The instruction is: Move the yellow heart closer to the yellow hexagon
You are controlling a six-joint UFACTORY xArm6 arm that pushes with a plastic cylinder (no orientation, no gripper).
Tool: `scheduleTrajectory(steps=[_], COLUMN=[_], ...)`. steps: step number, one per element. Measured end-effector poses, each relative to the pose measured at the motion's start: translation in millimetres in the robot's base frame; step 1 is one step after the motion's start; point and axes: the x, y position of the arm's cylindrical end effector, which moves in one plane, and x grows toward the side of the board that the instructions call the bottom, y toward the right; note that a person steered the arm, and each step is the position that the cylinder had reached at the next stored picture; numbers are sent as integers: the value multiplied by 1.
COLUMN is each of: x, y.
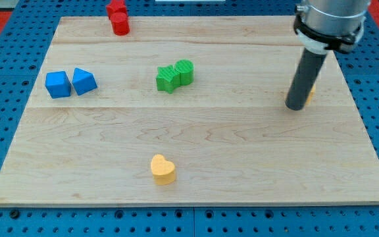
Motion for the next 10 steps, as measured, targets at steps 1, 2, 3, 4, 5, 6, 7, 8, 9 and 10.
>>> scheduleTrajectory(steps=[1,2,3,4,5,6,7,8,9,10], x=[-9,-26,-8,92,163,171,171,170,170,145], y=[21,23,29,23,-6,-30,-108,-173,-253,-248])
